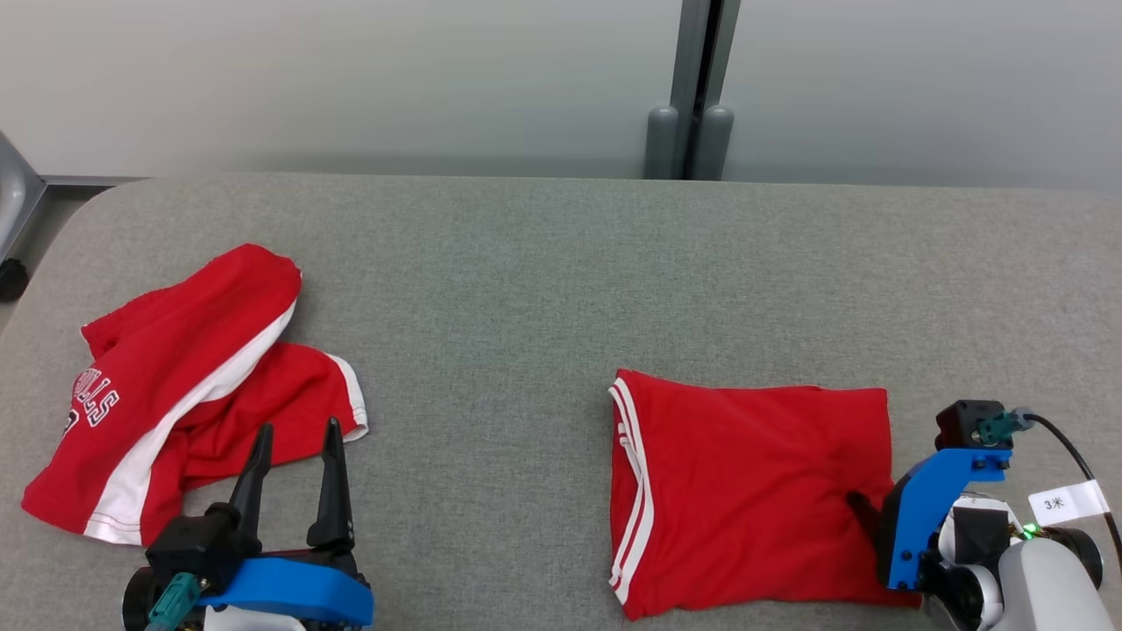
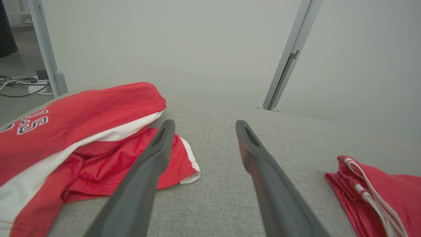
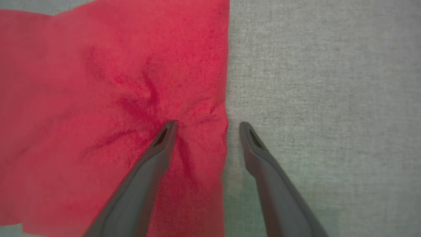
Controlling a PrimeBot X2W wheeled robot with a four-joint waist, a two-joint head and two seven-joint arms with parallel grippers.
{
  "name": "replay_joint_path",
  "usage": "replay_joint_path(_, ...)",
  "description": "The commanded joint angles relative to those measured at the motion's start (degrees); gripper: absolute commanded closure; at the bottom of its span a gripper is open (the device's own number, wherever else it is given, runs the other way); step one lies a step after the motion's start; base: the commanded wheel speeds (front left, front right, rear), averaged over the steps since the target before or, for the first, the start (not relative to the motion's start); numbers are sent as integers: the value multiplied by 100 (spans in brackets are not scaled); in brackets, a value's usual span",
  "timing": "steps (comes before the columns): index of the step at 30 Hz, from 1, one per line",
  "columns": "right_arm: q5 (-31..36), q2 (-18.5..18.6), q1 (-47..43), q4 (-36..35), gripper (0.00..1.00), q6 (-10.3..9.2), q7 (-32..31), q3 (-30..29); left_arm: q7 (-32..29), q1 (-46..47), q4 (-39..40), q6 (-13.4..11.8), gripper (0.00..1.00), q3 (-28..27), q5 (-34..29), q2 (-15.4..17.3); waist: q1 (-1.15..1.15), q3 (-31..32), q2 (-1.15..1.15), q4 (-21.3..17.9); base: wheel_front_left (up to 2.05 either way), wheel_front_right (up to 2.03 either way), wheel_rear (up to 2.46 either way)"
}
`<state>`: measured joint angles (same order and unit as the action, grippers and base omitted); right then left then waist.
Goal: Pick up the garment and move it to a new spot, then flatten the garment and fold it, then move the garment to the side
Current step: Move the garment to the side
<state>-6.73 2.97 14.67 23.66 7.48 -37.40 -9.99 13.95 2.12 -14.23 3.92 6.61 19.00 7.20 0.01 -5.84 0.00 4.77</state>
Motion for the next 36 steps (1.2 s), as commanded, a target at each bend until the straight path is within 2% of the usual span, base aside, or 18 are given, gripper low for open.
replay_joint_path(1,18,-3,89,127,0,3,-60,15,11,107,1,9,0,38,-33,0,-1,-73,0,79,0,0,0)
replay_joint_path(7,-98,-69,184,783,0,10,-391,233,34,211,-58,34,0,68,-17,20,-1,-195,0,180,0,0,0)
replay_joint_path(8,-142,-89,196,868,22,12,-456,296,34,216,-69,39,0,71,-13,23,-1,-214,0,192,0,0,0)
replay_joint_path(10,-157,-95,229,919,98,24,-465,506,40,231,-90,49,0,84,-10,25,-1,-248,0,208,0,0,0)
replay_joint_path(13,-133,162,368,884,100,25,-301,759,59,263,-108,59,0,88,14,25,-1,-297,0,202,0,0,0)
replay_joint_path(18,-146,904,1061,697,100,-6,-198,1202,81,375,-75,63,0,84,24,44,-1,-510,0,51,0,0,0)
replay_joint_path(19,-146,904,1061,697,100,-6,-198,1202,81,375,-75,63,0,84,24,44,-1,-510,0,51,0,0,0)
replay_joint_path(24,-248,1688,2018,578,100,0,-43,1361,110,639,-22,162,0,119,82,38,-1,-910,0,-208,0,0,0)
replay_joint_path(30,-301,2579,3037,826,100,1,389,1156,126,1126,154,269,0,297,-3,48,-1,-1579,0,-409,0,0,0)
replay_joint_path(36,-98,3011,3725,1181,100,1,811,553,128,1572,497,317,0,361,-140,95,-1,-2257,0,-593,0,0,0)
